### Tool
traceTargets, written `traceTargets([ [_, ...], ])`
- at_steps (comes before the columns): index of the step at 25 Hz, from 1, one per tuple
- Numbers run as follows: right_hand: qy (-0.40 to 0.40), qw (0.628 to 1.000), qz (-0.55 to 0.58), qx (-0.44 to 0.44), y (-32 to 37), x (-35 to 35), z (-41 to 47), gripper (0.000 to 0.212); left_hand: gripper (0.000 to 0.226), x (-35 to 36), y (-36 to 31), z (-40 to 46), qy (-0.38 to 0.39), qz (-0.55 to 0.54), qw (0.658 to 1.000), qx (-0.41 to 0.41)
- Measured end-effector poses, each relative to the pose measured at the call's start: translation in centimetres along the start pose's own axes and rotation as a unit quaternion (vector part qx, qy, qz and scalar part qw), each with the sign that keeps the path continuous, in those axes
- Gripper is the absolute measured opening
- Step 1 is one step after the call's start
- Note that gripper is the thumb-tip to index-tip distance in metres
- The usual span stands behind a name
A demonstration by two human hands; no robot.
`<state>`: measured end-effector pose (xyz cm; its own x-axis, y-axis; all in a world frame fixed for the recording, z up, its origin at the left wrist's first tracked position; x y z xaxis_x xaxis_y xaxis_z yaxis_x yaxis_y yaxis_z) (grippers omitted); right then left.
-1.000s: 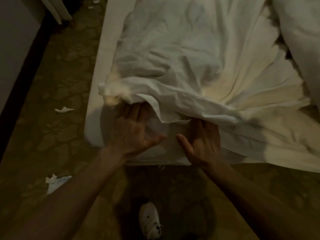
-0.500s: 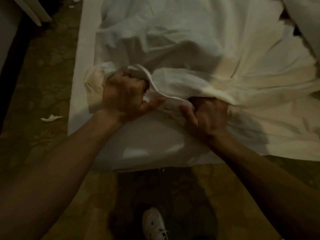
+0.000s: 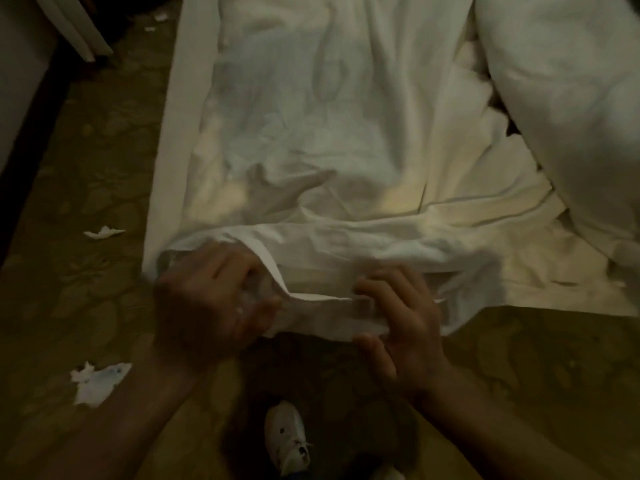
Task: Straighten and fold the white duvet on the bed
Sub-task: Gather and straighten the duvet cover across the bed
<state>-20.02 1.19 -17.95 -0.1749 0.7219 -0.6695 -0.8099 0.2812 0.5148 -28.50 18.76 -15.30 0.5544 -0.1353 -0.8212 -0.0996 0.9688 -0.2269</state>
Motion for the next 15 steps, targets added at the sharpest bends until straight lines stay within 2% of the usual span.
traceTargets([
  [2, -0.050, 0.997, -0.053, -0.018, 0.8, -1.1, 2.4, 0.070, 0.072, -1.6, 1.7, 1.0, -0.036, 0.018, 0.999, -0.035],
  [3, -0.047, 0.996, -0.079, -0.001, 0.2, -0.7, 3.8, 0.068, 0.075, -0.8, 2.9, 1.8, -0.020, 0.021, 0.997, -0.071],
  [5, 0.014, 0.994, -0.093, 0.063, -1.8, 1.2, 6.0, 0.070, 0.083, 2.7, 4.7, 2.9, 0.073, 0.005, 0.988, -0.135],
  [7, 0.056, 0.988, -0.115, 0.092, -2.8, 2.0, 4.7, 0.073, 0.085, 5.7, 4.7, 1.5, 0.156, -0.027, 0.977, -0.144],
  [9, 0.062, 0.990, -0.105, 0.070, -1.4, 1.2, 2.9, 0.072, 0.075, 4.8, 3.4, -0.2, 0.148, -0.070, 0.979, -0.123],
  [11, 0.091, 0.988, -0.076, 0.099, -0.7, 1.6, 2.1, 0.075, 0.069, 3.1, 2.5, -0.1, 0.125, -0.085, 0.980, -0.128],
  [13, 0.077, 0.988, -0.071, 0.116, -0.5, 2.2, 3.5, 0.076, 0.070, 2.6, 1.6, 3.4, 0.090, -0.054, 0.988, -0.116],
  [15, 0.069, 0.984, -0.117, 0.118, -0.9, 3.2, 6.0, 0.083, 0.075, 4.4, 1.4, 6.9, 0.105, -0.006, 0.989, -0.102],
])
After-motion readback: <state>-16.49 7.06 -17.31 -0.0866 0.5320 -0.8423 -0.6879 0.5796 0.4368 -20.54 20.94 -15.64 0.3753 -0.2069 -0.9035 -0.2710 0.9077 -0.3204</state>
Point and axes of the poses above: each hand's wrist, its own z-axis towards the middle knuckle, its own x-axis out of the palm, y = z × x, the point moved 10 cm from there along z, towards the middle knuckle, and after that the axes turned 2 degrees about -x, right-handed, at the moved point
